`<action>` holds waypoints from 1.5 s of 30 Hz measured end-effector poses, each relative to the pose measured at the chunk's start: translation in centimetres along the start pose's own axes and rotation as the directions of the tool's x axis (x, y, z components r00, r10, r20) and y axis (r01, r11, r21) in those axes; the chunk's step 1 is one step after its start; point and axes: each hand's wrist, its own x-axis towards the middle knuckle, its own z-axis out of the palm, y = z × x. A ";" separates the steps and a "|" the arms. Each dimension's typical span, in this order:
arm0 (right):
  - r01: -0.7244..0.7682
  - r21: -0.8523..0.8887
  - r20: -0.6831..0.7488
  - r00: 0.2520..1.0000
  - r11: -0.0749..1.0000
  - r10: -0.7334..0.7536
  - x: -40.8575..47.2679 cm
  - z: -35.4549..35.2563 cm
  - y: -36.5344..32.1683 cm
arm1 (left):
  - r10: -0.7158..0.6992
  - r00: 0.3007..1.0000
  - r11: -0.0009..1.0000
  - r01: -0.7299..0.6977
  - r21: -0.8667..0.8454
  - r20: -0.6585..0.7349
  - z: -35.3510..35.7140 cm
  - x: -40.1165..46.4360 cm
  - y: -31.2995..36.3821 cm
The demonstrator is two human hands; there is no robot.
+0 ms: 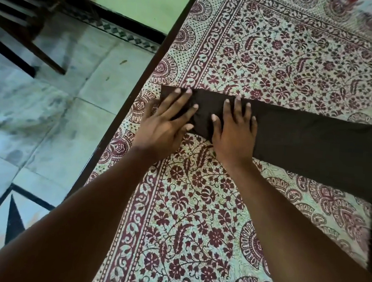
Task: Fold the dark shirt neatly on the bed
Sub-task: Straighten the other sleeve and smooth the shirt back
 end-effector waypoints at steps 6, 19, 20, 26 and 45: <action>0.289 -0.031 0.155 0.947 0.957 -0.281 -0.3 -0.6 0.2 | -0.021 0.998 1.000 0.020 -0.016 -0.054 0.1 0.0 0.4; -0.218 0.025 0.028 0.976 0.976 0.217 -4.5 -3.4 12.2 | -0.044 0.991 0.987 0.062 -0.146 0.129 -1.1 5.0 12.6; -0.147 0.002 0.041 0.988 0.989 0.147 -4.4 -3.6 12.7 | 0.048 0.987 0.991 -0.028 -0.134 0.152 -0.4 5.2 13.4; -0.432 0.036 -0.009 0.902 0.901 0.432 -8.3 -4.5 19.7 | -0.097 0.957 0.992 0.114 -0.048 0.274 1.2 5.1 16.1; -0.798 0.123 -0.030 0.591 0.590 0.806 -18.1 -9.2 40.2 | -0.029 0.873 0.983 0.115 -0.147 0.486 4.0 12.4 36.6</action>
